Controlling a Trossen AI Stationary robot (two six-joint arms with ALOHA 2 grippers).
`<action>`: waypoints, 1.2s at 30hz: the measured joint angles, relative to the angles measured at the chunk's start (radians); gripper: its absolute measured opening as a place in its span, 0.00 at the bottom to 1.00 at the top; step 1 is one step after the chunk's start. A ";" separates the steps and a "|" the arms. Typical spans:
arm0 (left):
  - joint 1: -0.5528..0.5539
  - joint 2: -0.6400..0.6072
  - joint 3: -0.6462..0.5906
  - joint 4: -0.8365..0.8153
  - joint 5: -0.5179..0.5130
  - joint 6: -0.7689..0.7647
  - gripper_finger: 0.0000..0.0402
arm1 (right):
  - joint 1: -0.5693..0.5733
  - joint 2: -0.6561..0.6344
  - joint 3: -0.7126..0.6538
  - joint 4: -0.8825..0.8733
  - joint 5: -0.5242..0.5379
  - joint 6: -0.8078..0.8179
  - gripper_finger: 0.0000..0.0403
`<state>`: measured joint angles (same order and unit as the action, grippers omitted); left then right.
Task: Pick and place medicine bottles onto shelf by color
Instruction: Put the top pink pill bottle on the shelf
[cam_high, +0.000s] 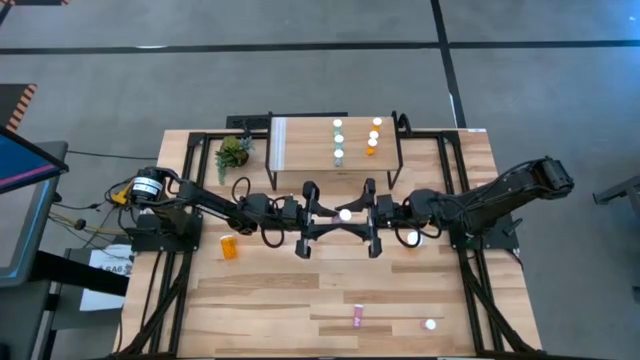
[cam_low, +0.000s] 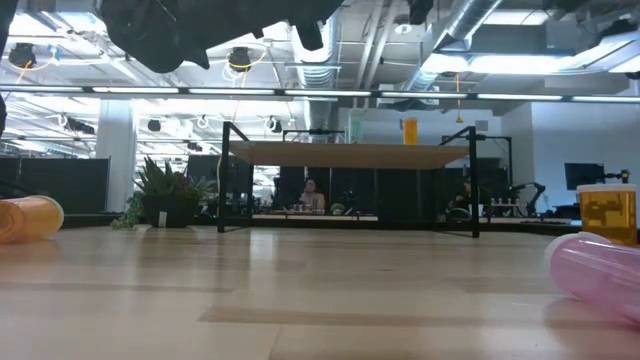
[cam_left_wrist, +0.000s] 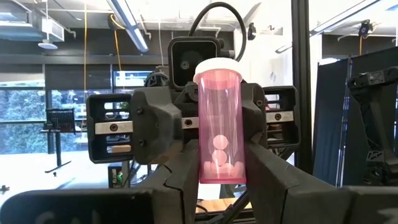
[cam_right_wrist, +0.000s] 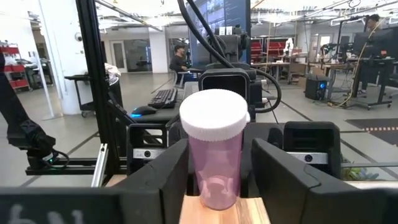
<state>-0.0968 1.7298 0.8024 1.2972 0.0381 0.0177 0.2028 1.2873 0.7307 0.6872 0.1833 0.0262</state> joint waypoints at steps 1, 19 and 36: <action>0.000 0.000 0.000 0.000 -0.001 0.000 0.24 | 0.000 0.000 0.000 0.000 0.000 0.000 0.47; 0.004 0.000 0.000 -0.022 0.000 -0.013 0.24 | 0.000 -0.001 0.000 -0.010 0.000 -0.012 0.31; 0.015 -0.105 0.001 -0.341 -0.108 0.057 0.53 | -0.001 0.003 0.000 -0.088 0.101 -0.031 0.30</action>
<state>-0.0822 1.6245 0.8036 0.9559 -0.0701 0.0744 0.2020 1.2900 0.7307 0.5995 0.2845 -0.0050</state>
